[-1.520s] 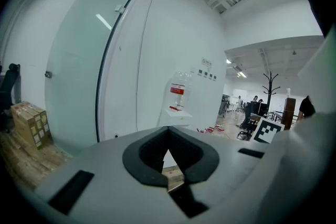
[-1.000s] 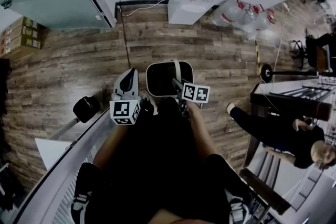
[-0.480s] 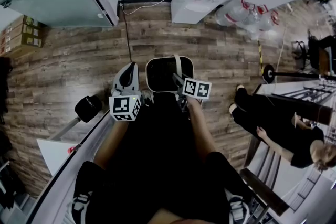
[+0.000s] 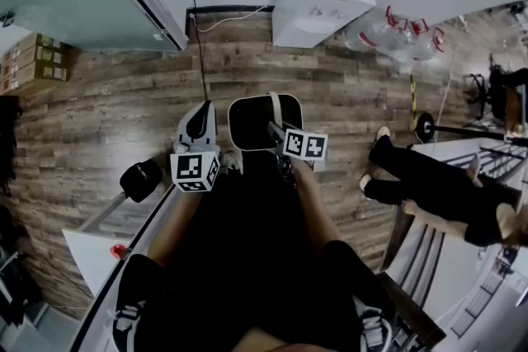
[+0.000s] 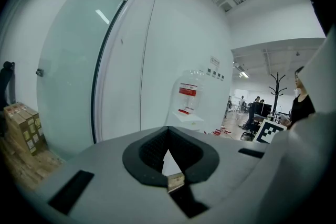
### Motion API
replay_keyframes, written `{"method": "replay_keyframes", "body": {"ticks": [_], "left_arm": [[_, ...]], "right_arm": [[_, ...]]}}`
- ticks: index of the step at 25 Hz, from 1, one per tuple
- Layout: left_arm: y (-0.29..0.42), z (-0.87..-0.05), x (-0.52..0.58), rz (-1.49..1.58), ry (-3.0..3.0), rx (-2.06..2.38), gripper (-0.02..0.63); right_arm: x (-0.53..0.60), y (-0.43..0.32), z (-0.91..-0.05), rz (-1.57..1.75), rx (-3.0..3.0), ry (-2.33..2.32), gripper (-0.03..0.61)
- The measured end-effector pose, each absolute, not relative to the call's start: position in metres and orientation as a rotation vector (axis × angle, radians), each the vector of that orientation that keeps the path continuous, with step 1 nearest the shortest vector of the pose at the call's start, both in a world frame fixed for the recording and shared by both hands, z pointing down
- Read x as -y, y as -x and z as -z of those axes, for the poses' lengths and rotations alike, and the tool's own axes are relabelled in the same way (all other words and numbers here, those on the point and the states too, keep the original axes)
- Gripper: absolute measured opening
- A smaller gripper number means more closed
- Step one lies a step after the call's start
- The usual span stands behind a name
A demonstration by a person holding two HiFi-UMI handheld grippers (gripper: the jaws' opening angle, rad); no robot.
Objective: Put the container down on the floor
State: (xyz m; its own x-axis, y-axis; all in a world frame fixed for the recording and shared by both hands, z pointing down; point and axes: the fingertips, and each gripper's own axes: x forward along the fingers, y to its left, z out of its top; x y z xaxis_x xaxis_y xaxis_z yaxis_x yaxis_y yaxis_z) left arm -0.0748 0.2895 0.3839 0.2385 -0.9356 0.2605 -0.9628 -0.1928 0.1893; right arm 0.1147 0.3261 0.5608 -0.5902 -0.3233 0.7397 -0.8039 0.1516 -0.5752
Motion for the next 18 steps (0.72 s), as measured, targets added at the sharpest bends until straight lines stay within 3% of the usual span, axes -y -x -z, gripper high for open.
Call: {"method": "replay_keyframes", "body": {"ticks": [18], "left_arm": [[0.041,-0.382,-0.113,-0.179,-2.134,1.819,0.028]], "right_arm": [[-0.173,-0.113,-0.561,-1.344,2.024,-0.896,0.109]]}}
